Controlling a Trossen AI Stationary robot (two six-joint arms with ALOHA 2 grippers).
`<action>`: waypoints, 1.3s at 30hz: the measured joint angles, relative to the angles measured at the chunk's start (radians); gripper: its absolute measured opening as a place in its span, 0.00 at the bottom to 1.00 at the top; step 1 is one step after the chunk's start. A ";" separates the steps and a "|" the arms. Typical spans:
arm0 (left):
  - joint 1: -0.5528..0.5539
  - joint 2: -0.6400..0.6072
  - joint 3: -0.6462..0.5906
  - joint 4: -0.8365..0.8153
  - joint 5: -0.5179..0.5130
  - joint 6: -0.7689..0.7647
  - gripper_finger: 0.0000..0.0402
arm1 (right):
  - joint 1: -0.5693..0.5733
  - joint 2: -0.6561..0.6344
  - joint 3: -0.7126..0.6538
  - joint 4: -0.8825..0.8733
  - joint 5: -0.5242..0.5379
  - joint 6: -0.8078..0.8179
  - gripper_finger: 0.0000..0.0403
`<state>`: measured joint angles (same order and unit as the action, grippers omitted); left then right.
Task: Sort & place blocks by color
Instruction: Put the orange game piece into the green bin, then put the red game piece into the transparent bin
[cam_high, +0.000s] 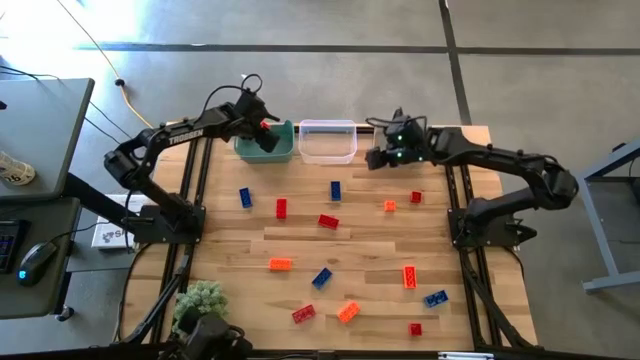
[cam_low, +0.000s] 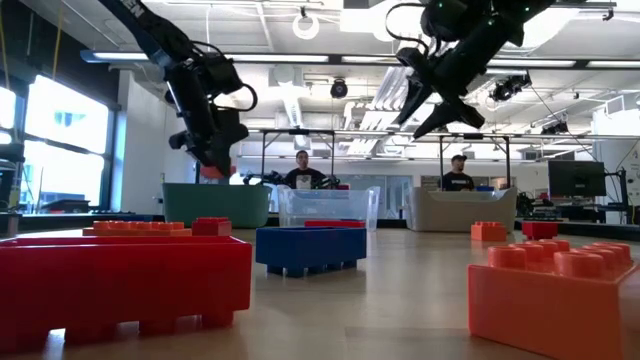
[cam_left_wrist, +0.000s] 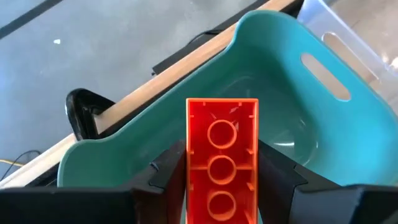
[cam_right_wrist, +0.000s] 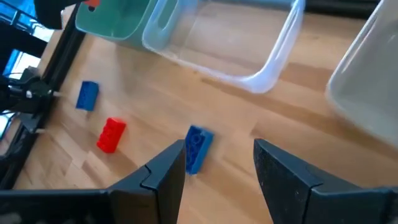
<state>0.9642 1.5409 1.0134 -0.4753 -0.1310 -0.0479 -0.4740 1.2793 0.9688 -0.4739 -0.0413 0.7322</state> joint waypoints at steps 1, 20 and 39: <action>0.000 0.002 0.000 0.001 0.000 0.000 0.32 | 0.020 0.000 0.000 -0.002 0.018 0.018 0.44; 0.000 0.002 0.000 0.001 0.041 0.000 0.47 | 0.320 0.001 0.000 -0.106 0.223 0.315 0.44; -0.063 -0.037 0.129 -0.191 0.295 0.049 0.48 | 0.448 0.002 -0.001 -0.060 0.197 0.279 0.44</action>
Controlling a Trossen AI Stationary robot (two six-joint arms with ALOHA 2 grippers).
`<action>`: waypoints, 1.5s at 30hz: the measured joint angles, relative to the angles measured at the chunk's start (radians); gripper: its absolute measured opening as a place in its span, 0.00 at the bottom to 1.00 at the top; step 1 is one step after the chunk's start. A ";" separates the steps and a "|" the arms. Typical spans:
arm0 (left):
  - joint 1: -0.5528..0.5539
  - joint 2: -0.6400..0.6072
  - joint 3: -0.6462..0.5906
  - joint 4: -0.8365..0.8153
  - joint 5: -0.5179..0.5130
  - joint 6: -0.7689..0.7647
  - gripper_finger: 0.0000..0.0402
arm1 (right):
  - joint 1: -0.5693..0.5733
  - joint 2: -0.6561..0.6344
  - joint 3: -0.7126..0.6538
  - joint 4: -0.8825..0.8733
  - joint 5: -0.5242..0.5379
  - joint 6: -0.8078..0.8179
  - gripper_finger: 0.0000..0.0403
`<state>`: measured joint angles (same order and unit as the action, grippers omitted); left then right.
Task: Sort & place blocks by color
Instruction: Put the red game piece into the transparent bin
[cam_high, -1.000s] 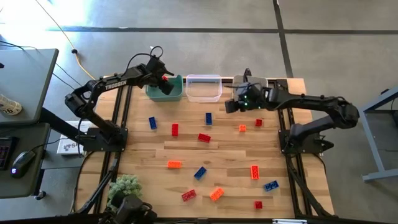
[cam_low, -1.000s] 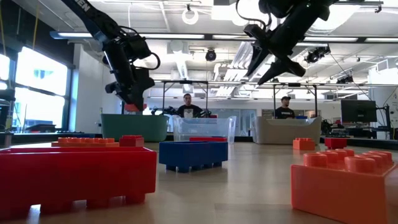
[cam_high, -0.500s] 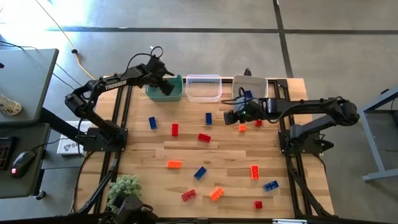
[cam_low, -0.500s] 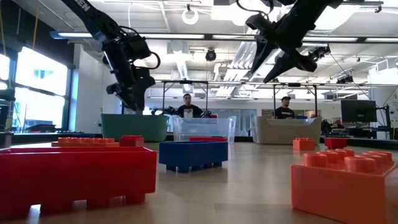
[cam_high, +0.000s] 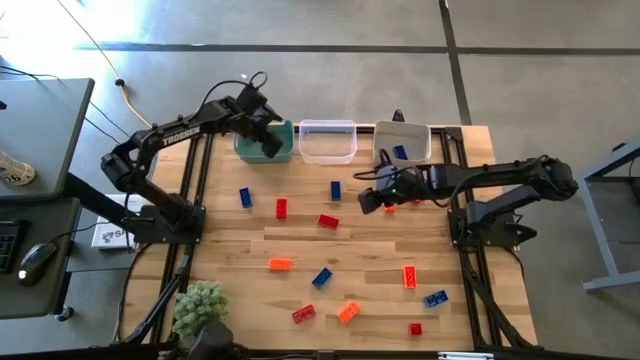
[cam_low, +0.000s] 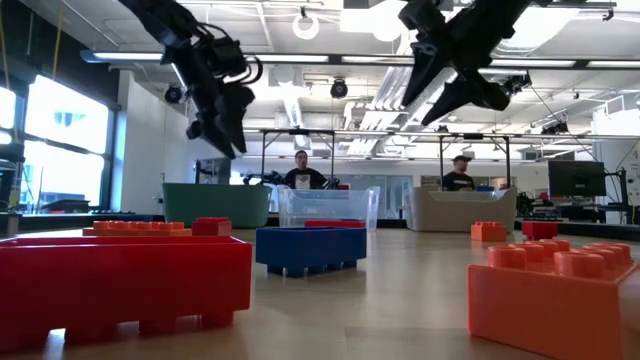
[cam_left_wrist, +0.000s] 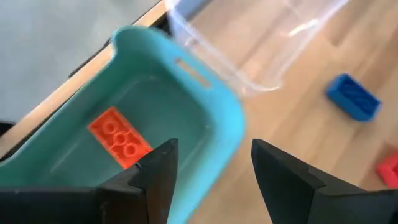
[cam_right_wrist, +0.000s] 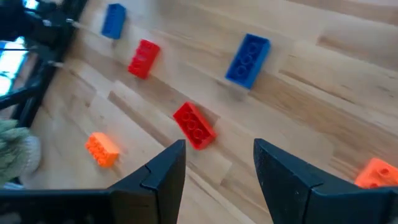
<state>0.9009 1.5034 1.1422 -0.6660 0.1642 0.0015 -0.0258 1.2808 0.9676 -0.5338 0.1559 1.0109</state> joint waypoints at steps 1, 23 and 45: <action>-0.012 -0.008 0.000 -0.013 0.000 0.003 0.48 | 0.004 0.000 0.000 0.021 0.000 -0.011 0.44; -0.247 -0.215 -0.001 -0.299 -0.026 -0.119 0.48 | 0.105 0.204 0.000 0.479 0.050 -0.556 0.55; -0.407 -0.219 -0.001 -0.324 -0.030 -0.290 0.47 | 0.157 0.439 0.000 0.478 0.128 -0.771 0.55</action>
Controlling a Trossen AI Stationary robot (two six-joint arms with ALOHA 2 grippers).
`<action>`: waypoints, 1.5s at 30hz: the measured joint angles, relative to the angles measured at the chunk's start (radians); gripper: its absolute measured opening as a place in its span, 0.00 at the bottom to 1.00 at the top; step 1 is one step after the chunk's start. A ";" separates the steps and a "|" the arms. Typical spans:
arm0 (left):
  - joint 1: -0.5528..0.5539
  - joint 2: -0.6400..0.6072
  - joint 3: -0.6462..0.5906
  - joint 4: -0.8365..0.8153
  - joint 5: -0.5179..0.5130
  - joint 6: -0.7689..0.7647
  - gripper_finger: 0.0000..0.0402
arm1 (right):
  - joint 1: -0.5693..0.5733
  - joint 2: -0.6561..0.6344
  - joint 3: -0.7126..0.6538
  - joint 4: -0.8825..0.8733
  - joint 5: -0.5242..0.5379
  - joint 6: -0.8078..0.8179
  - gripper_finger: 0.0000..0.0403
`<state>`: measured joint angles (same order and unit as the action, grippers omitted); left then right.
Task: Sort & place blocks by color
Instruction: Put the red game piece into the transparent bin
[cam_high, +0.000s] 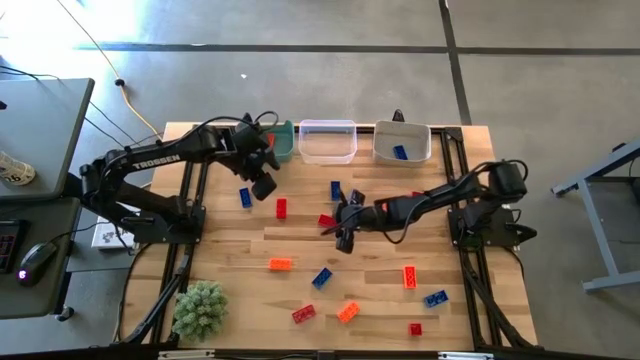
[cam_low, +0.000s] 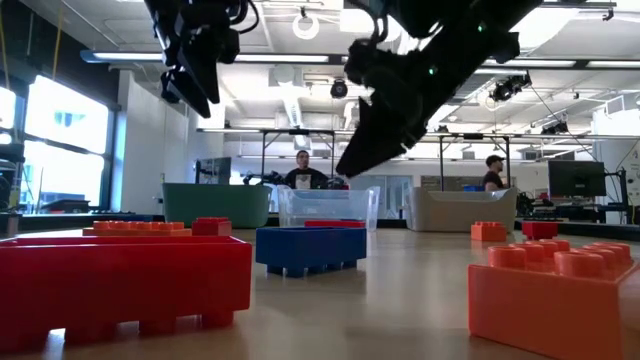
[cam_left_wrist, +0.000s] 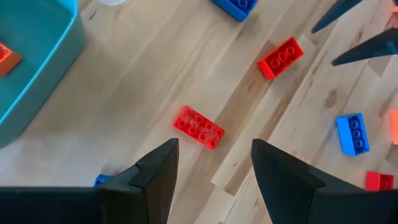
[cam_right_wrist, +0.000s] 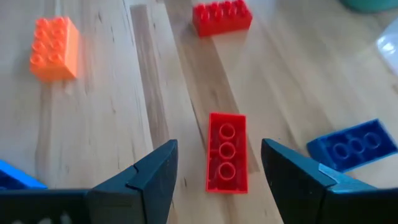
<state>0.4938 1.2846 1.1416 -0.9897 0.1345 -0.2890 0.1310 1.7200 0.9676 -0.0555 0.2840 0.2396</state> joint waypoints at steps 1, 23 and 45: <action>-0.004 0.000 0.000 0.000 0.000 0.000 0.47 | 0.000 0.009 0.000 0.001 -0.001 0.004 0.55; -0.012 0.001 0.000 0.002 -0.019 -0.023 0.47 | -0.052 0.094 0.000 0.030 -0.009 -0.005 0.55; -0.012 0.001 0.000 0.006 -0.060 -0.005 0.47 | -0.066 0.191 0.002 0.066 -0.054 0.059 0.55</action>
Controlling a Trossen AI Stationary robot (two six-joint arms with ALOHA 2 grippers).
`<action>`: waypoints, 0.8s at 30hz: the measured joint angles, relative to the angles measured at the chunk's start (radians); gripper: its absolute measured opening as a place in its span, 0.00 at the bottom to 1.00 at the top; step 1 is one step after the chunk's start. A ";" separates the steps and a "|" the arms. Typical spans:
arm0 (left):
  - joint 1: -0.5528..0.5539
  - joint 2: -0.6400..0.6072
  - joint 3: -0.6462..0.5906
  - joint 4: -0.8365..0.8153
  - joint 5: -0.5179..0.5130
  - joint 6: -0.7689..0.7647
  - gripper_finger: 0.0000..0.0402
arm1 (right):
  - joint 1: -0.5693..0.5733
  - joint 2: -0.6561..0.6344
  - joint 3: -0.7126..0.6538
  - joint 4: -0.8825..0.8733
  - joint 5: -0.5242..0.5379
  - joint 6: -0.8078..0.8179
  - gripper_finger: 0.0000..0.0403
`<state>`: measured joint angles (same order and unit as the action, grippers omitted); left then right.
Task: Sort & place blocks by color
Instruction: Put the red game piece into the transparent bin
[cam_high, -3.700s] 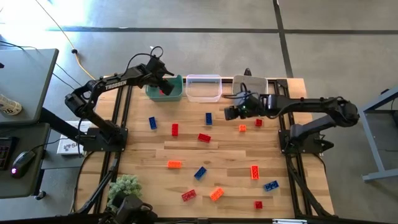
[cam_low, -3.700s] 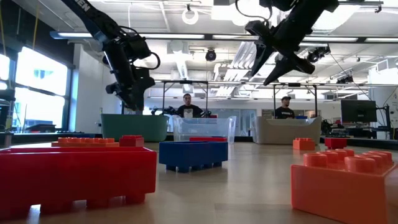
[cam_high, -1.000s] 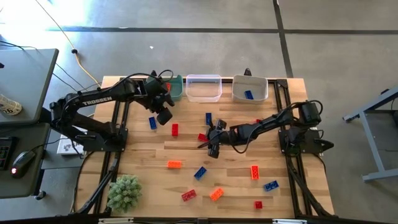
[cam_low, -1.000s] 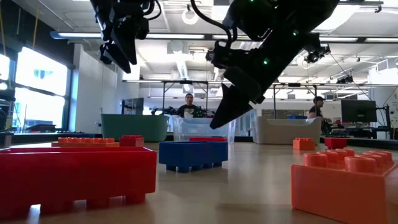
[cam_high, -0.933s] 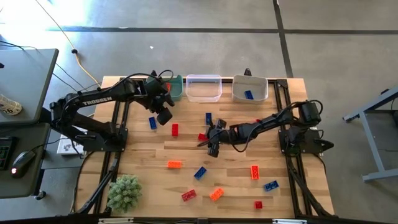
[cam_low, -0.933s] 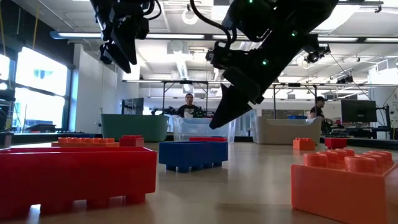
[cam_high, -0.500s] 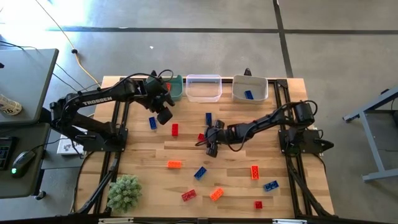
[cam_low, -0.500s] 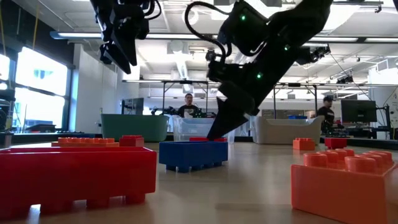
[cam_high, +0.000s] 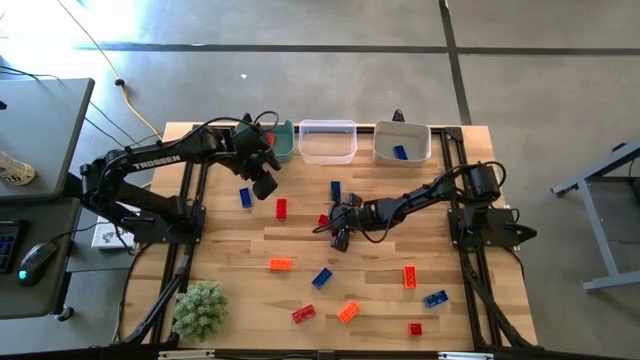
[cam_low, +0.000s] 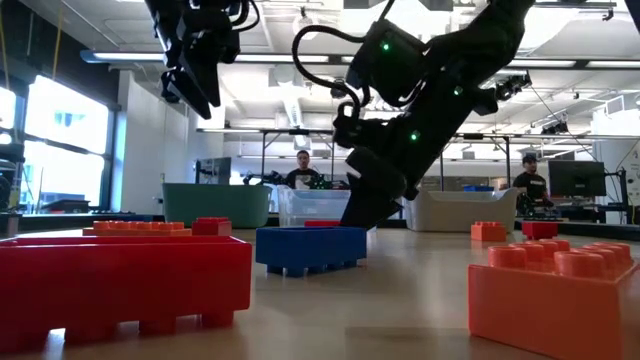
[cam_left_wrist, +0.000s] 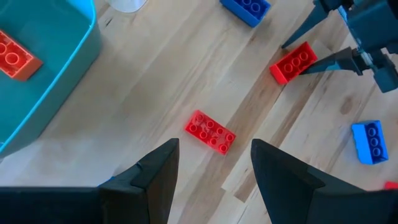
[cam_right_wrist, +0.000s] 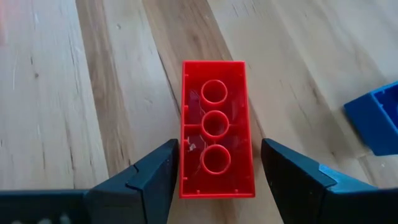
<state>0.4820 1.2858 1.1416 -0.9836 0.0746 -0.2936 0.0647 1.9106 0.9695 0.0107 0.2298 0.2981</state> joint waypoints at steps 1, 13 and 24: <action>0.000 0.000 0.000 0.000 0.000 0.001 0.47 | 0.000 0.000 0.000 -0.001 -0.003 0.000 0.55; 0.002 0.000 0.000 0.001 -0.001 0.060 0.47 | -0.013 0.004 0.005 -0.062 -0.016 0.060 0.55; 0.003 0.000 0.000 0.015 -0.075 0.135 0.47 | -0.015 0.006 -0.001 -0.054 -0.015 0.129 0.29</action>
<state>0.4846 1.2858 1.1416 -0.9689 0.0000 -0.1589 0.0498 1.9167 0.9686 -0.0438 0.2153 0.4270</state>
